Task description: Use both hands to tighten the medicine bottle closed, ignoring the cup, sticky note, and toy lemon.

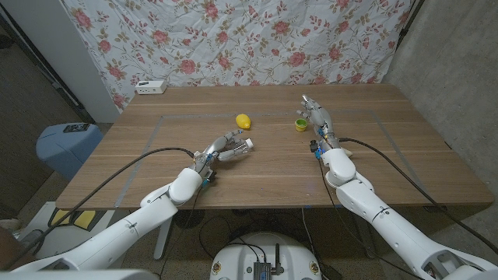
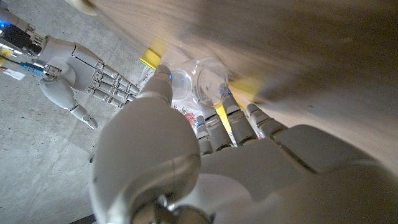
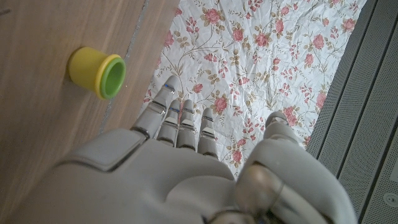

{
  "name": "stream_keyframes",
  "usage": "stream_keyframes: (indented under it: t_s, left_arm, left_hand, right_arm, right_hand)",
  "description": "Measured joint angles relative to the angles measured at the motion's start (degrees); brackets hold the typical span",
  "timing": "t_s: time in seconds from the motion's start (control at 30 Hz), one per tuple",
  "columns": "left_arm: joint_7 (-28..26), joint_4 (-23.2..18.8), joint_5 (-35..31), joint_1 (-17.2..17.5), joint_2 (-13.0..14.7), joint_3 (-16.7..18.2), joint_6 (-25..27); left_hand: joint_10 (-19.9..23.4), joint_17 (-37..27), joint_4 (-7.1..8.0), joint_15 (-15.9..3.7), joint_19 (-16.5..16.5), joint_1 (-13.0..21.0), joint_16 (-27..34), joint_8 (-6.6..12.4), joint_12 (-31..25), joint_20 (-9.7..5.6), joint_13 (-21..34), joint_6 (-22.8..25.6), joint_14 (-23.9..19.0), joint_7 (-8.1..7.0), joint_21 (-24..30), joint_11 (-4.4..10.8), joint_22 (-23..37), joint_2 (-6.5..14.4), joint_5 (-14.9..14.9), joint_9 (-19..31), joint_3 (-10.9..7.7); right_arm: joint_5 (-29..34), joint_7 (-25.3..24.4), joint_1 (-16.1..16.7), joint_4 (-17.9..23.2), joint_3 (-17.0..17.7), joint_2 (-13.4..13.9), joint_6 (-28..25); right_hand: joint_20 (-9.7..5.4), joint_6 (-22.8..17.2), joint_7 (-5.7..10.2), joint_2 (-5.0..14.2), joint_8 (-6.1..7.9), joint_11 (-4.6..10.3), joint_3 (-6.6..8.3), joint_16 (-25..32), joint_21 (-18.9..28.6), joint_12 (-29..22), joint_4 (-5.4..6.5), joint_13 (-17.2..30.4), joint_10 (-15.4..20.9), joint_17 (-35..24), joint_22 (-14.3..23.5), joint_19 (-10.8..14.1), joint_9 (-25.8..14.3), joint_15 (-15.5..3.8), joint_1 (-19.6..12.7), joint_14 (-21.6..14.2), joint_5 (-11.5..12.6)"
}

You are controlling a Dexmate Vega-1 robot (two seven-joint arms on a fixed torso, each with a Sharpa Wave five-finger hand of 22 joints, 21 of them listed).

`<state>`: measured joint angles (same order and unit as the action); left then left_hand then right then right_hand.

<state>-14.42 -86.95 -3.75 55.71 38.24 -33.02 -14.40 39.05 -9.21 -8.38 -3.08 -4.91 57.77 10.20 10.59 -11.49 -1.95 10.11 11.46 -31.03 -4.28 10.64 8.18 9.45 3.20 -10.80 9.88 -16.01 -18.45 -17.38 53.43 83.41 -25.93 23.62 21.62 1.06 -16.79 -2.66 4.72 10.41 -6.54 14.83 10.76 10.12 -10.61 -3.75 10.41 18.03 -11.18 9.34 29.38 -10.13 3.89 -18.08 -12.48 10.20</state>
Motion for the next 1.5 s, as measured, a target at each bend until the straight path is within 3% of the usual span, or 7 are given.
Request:
stream_keyframes:
  t_s: [0.93,1.5]
  left_arm:
    - [-1.1,-2.0,-1.1,0.5,1.3,0.3,3.0]
    - [-0.9,-3.0,-1.1,0.5,1.9,0.3,4.1]
  left_hand:
    - [0.3,0.1,0.0,0.1,-0.3,0.0,0.0,0.0,0.0,-0.31,0.2,0.2,-0.7,-0.22,0.0,-0.31,0.0,0.0,0.0,0.0,0.48]
    - [-0.4,0.1,0.46,0.1,-0.3,-0.9,-0.3,0.0,0.3,-0.31,0.2,0.9,-0.7,-2.98,0.0,0.0,0.0,-0.9,0.0,0.0,1.29]
  right_arm:
    - [0.2,-0.4,-0.7,-2.3,-0.2,-1.2,1.6]
    - [0.4,-0.6,-1.1,-4.1,-0.3,-1.8,3.0]
  right_hand:
    - [0.0,-1.0,0.41,0.44,0.44,0.21,0.23,0.3,0.3,0.0,-0.25,0.0,0.2,0.0,0.0,0.0,0.0,-0.31,0.4,-0.3,0.0]
    - [0.0,-1.3,0.72,0.9,0.44,0.3,0.46,0.3,0.3,0.0,-0.49,0.0,0.3,0.2,0.0,0.0,0.0,-0.1,0.0,-0.5,0.0]
